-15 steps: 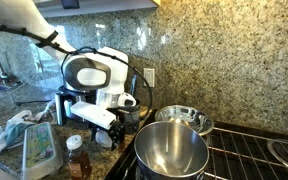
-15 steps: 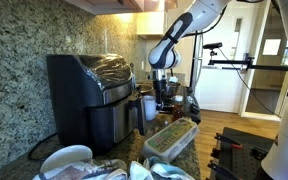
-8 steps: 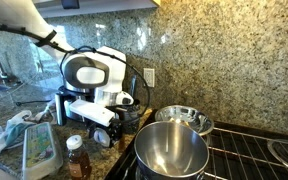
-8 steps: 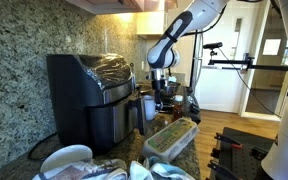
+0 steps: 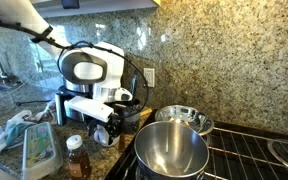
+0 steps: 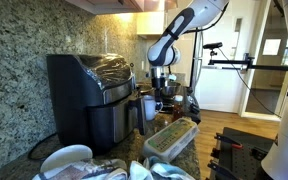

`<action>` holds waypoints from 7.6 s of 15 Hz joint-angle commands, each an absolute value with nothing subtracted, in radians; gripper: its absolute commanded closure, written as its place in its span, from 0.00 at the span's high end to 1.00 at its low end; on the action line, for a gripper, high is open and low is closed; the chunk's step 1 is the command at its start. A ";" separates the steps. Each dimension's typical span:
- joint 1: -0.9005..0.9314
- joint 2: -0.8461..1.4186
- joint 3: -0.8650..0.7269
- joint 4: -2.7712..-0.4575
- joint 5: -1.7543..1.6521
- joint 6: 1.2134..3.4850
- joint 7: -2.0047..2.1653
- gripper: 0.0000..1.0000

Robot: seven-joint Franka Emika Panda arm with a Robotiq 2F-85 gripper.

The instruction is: Move the white mug to the left

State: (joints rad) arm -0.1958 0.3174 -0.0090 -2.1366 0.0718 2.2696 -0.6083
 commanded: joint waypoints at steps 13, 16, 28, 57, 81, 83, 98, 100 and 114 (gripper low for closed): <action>-0.183 0.264 -0.005 -2.189 0.083 2.271 -0.636 0.05; -0.184 0.262 -0.005 -2.189 0.083 2.270 -0.636 0.05; -0.160 0.183 -0.016 -2.170 0.048 2.167 -0.582 0.05; 0.068 -0.234 0.050 -2.444 0.162 1.816 -0.359 0.05; 0.252 -0.041 0.105 -2.413 0.202 2.123 -0.599 0.05; 0.242 0.030 0.130 -2.350 0.188 2.134 -0.594 0.05; 0.194 0.072 0.194 -2.250 0.242 2.050 -0.731 0.05; 0.195 0.074 0.197 -2.247 0.257 2.045 -0.759 0.05; 0.207 0.090 0.244 -2.269 0.298 2.109 -0.819 0.05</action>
State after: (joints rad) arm 0.2180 0.1037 0.2324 -2.2530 0.2636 2.0843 -0.7722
